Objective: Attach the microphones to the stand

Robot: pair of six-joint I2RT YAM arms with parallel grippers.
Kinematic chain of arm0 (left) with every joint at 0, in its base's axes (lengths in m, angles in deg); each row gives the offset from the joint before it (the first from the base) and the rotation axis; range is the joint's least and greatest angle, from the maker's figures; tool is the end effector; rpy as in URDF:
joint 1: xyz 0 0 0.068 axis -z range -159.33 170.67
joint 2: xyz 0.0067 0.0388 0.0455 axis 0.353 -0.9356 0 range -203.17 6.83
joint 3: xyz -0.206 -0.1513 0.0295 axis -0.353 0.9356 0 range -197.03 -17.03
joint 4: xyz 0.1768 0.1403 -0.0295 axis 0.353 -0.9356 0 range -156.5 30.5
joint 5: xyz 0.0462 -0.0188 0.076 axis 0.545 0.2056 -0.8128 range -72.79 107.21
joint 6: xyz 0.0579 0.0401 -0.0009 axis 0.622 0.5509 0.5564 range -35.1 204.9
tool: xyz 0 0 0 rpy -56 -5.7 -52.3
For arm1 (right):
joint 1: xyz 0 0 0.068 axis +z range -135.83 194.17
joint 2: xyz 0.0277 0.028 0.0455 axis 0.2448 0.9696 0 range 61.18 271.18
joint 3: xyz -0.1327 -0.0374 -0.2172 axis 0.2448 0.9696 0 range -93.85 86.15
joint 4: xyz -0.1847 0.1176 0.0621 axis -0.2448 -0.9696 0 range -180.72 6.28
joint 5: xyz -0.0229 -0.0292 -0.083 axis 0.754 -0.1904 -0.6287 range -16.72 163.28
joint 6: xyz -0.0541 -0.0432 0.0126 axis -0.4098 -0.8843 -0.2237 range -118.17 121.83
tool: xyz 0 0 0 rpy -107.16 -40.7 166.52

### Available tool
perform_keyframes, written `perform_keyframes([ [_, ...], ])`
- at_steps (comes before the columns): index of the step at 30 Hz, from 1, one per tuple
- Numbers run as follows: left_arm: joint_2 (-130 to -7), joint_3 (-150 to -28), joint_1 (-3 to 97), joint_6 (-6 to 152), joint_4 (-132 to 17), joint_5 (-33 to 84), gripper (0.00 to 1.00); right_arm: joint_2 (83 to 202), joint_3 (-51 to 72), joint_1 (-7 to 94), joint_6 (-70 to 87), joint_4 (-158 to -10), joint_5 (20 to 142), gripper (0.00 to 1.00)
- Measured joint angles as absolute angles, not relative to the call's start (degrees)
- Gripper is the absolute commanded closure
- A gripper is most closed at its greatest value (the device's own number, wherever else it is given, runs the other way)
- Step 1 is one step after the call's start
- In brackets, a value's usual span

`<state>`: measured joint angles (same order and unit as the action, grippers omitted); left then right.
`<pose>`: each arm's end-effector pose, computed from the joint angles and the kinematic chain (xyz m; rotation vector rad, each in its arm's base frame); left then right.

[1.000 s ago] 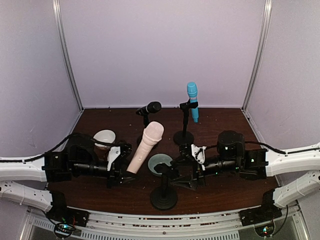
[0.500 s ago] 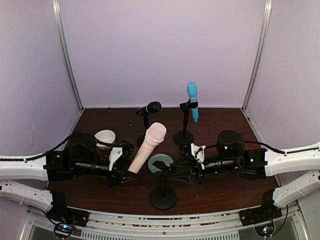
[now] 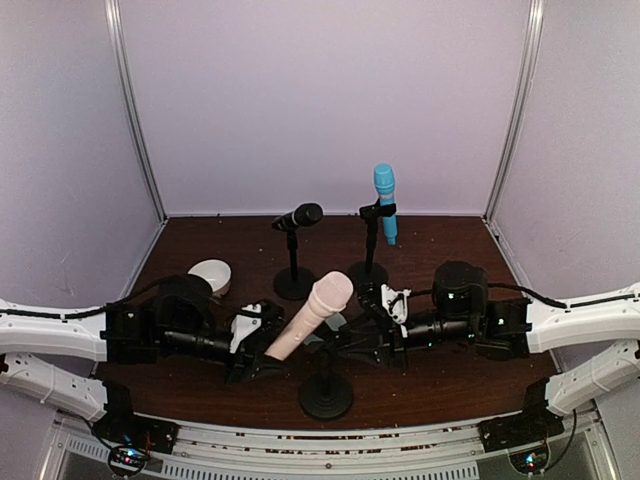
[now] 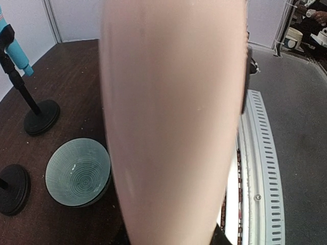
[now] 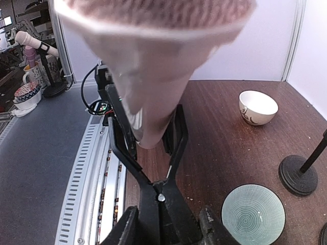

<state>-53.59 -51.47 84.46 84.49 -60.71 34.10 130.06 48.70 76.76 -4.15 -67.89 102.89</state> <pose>0.0849 -0.2102 0.2326 1.3051 1.7400 -0.9750 0.0941 0.2433 0.2538 -1.4084 1.3780 1.1449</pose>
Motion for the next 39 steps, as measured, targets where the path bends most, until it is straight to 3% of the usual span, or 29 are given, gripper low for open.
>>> perform_keyframes([
  [15, -58.81, -54.03, 87.19, 84.60, -60.99, 28.22, 1.00, 132.16, 48.70, 76.43, 0.42, -63.78, 102.84, 0.95],
  [21, -61.48, -55.47, 87.63, 84.12, -60.73, 26.71, 1.00, 132.70, 48.85, 76.17, 2.67, -62.36, 102.45, 0.91],
  [26, -61.83, -55.86, 87.63, 83.77, -60.86, 25.92, 1.00, 132.75, 49.13, 76.10, 3.87, -61.66, 101.92, 0.72],
  [31, -61.83, -55.86, 87.63, 83.49, -60.84, 25.79, 1.00, 132.75, 49.13, 76.12, 4.63, -61.72, 101.81, 0.41],
  [34, -61.83, -55.86, 87.65, 83.27, -60.62, 25.66, 0.88, 132.53, 49.13, 76.26, 5.16, -61.81, 101.25, 0.29],
  [39, -62.00, -55.95, 88.13, 82.96, -60.51, 24.94, 0.51, 130.80, 49.33, 76.67, 5.29, -64.24, 99.43, 0.22],
])
